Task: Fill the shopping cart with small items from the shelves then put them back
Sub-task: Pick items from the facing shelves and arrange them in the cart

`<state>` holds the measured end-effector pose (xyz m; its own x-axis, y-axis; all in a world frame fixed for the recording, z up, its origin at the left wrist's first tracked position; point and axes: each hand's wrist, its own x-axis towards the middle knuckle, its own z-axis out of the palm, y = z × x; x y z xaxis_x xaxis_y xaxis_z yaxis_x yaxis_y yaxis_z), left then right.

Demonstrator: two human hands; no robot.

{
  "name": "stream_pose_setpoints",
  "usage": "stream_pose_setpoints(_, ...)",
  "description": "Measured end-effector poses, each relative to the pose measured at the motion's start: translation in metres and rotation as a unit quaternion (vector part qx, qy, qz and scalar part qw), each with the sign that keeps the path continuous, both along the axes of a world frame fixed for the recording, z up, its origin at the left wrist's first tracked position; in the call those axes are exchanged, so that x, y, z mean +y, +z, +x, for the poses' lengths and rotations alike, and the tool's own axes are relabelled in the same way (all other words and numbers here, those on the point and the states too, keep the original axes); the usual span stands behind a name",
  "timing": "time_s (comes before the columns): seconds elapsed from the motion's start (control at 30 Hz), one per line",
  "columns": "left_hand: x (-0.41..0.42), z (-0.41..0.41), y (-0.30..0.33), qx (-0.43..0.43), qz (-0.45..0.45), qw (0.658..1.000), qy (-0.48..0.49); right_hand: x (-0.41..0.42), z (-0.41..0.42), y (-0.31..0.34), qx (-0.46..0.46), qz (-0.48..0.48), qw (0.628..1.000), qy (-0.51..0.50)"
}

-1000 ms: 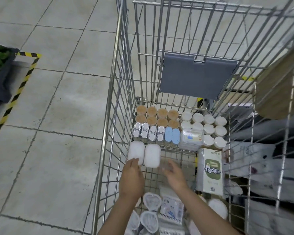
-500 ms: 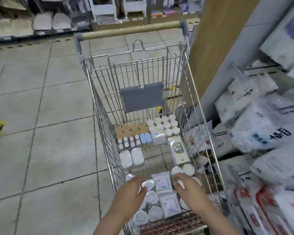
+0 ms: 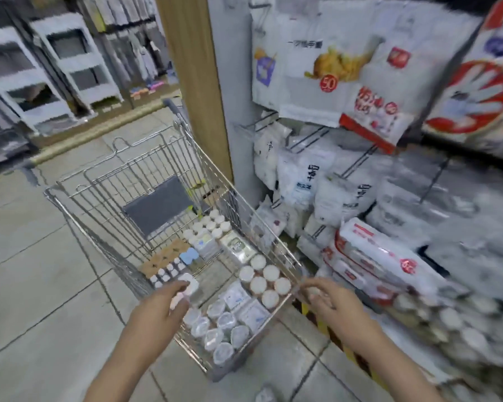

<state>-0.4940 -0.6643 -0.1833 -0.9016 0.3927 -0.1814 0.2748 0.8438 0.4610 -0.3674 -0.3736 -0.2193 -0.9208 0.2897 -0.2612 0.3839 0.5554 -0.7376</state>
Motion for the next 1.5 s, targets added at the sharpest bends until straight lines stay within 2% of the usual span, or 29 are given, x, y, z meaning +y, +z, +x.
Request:
stream_pose_setpoints(0.17,0.084,0.037,0.031,0.044,0.018,0.991,-0.122,0.031,0.099,0.038,0.031,0.049,0.994,-0.088)
stream_pose_setpoints(0.3,0.179,0.109,0.052,0.051,0.024,0.964,-0.260,0.060,0.218,0.060,0.024,0.018,0.976,-0.216)
stream_pose_setpoints(0.43,0.267,0.218,0.073,0.045,0.037,0.921,-0.386,0.084,0.352,0.089,0.029,-0.019,0.930,-0.367)
stream_pose_setpoints(0.5,0.304,0.275,0.077,0.036,0.050,0.893,-0.445,0.093,0.419,0.094,0.037,-0.002,0.904,-0.425)
stream_pose_setpoints(0.6,0.350,0.362,0.079,-0.004,0.069,0.850,-0.522,0.101,0.511,0.089,0.031,0.023,0.867,-0.496)
stream_pose_setpoints(0.73,0.396,0.468,0.077,-0.009,0.044,0.793,-0.607,0.101,0.611,0.084,0.024,0.003,0.821,-0.570)
stream_pose_setpoints(0.93,0.448,0.570,0.083,-0.053,0.010,0.730,-0.681,0.109,0.706,0.082,0.028,-0.004,0.767,-0.641)
stream_pose_setpoints(1.03,0.484,0.604,0.079,-0.060,0.000,0.710,-0.701,0.128,0.739,0.078,0.033,-0.019,0.755,-0.655)
stream_pose_setpoints(1.23,0.576,0.685,0.075,-0.057,-0.006,0.678,-0.733,0.195,0.811,0.086,0.036,0.009,0.753,-0.657)
stream_pose_setpoints(1.5,0.681,0.826,0.100,-0.030,0.064,0.630,-0.773,0.285,0.914,0.121,0.077,0.075,0.719,-0.687)
